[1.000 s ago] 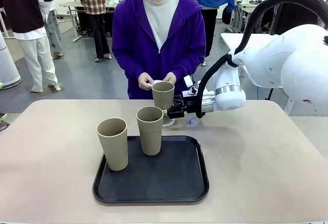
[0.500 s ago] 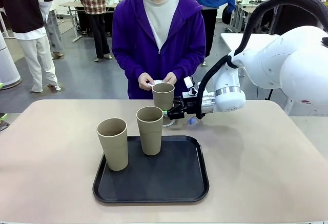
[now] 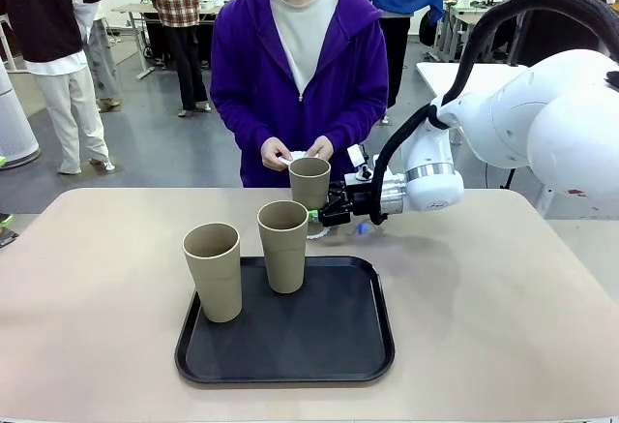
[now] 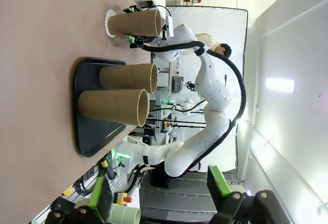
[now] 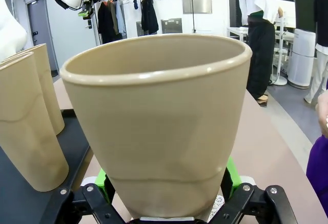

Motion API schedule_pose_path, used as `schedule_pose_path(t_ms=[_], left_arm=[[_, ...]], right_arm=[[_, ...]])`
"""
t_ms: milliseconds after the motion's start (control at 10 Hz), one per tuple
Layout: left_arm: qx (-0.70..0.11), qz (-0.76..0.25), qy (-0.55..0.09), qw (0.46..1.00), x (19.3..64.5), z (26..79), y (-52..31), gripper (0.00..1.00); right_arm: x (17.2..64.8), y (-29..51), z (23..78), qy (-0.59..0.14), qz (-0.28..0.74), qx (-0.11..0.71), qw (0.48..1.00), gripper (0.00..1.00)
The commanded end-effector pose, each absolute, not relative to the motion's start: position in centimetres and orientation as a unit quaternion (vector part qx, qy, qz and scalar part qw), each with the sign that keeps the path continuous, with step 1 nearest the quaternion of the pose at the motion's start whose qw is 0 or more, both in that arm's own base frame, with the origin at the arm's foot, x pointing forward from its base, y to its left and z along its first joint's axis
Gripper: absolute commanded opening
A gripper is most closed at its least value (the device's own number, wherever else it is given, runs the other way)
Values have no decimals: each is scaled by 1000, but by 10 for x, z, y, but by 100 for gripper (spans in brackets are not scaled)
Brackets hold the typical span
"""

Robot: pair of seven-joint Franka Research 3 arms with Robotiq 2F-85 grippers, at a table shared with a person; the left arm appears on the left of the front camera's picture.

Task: Place coasters on the table and set cups on them.
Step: Pick up one Reusable plastic cup and place it on a coaster set by the human.

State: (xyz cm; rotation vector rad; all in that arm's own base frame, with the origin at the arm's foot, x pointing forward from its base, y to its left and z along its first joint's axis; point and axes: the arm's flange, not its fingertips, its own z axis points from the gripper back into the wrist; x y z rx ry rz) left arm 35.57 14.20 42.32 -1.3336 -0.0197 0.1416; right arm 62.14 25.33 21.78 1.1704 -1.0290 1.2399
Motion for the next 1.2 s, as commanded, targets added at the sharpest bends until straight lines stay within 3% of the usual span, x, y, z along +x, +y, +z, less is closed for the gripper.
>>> schedule_pose_path(t_ms=[0,1100], left_arm=[[-625,65,-14,778,355,426,141,100],[-625,65,-14,778,355,426,141,100]], right_arm=[[629,255,222,-409,535,486,557,100],[629,218,251,-368,544,452,604,100]])
